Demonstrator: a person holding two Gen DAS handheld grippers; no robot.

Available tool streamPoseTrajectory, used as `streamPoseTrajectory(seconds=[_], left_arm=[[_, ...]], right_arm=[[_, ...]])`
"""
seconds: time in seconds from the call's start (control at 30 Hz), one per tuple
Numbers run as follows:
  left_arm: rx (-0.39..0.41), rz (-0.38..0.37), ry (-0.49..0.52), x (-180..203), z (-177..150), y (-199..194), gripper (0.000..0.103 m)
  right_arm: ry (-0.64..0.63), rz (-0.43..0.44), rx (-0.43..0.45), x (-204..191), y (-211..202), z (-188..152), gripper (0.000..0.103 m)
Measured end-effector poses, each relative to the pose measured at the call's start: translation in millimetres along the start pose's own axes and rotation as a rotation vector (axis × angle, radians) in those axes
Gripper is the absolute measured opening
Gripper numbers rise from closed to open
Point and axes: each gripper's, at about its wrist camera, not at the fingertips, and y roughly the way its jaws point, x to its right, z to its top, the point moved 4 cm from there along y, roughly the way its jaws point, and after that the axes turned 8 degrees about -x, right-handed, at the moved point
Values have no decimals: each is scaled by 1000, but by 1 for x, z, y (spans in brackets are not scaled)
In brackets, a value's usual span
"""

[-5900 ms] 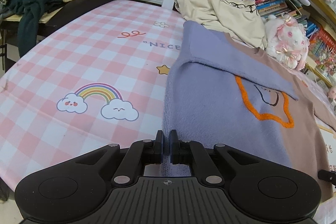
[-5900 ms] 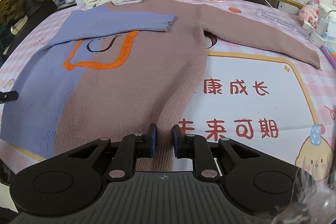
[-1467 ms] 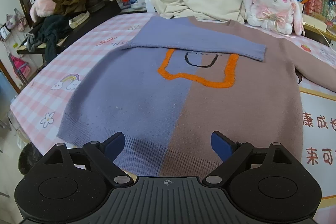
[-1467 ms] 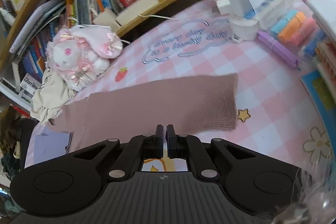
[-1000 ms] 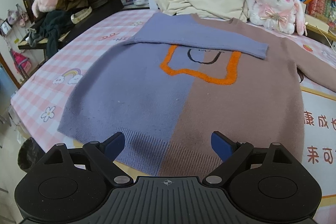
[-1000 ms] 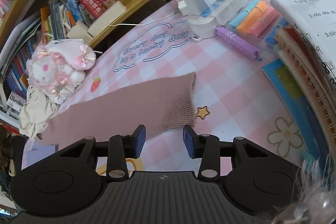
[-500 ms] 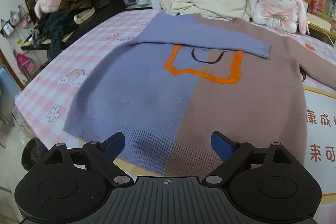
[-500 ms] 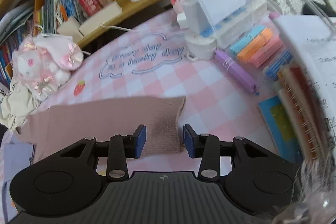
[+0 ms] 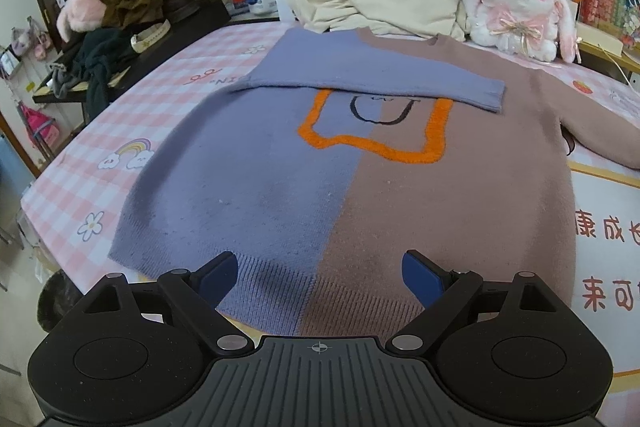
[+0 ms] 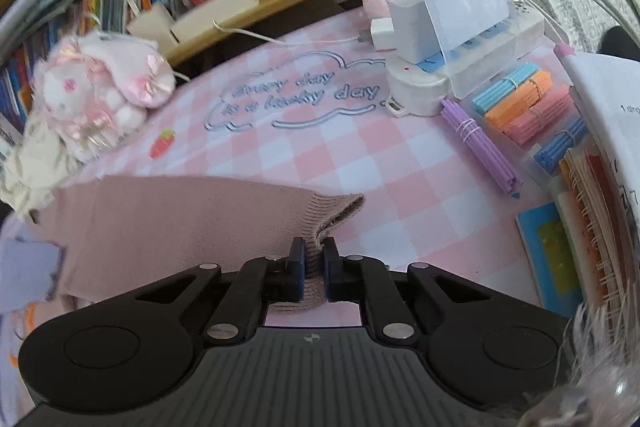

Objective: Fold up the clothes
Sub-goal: 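Lift and carry the pink sleeve across the chest over the lavender sleeve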

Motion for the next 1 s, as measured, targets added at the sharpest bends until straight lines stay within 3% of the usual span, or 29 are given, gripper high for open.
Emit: streamPoseTrajectory(seconds=[0.53, 0.73, 1.0], left_arm=[[36, -48, 62, 2, 6, 2, 91], [74, -79, 126, -6, 13, 5, 91], [156, -165, 275, -32, 35, 8, 91]], right_arm=[[-60, 163, 95, -69, -44, 22, 9], [-129, 207, 115, -121, -54, 29, 9], [-207, 245, 151, -223, -58, 26, 9]])
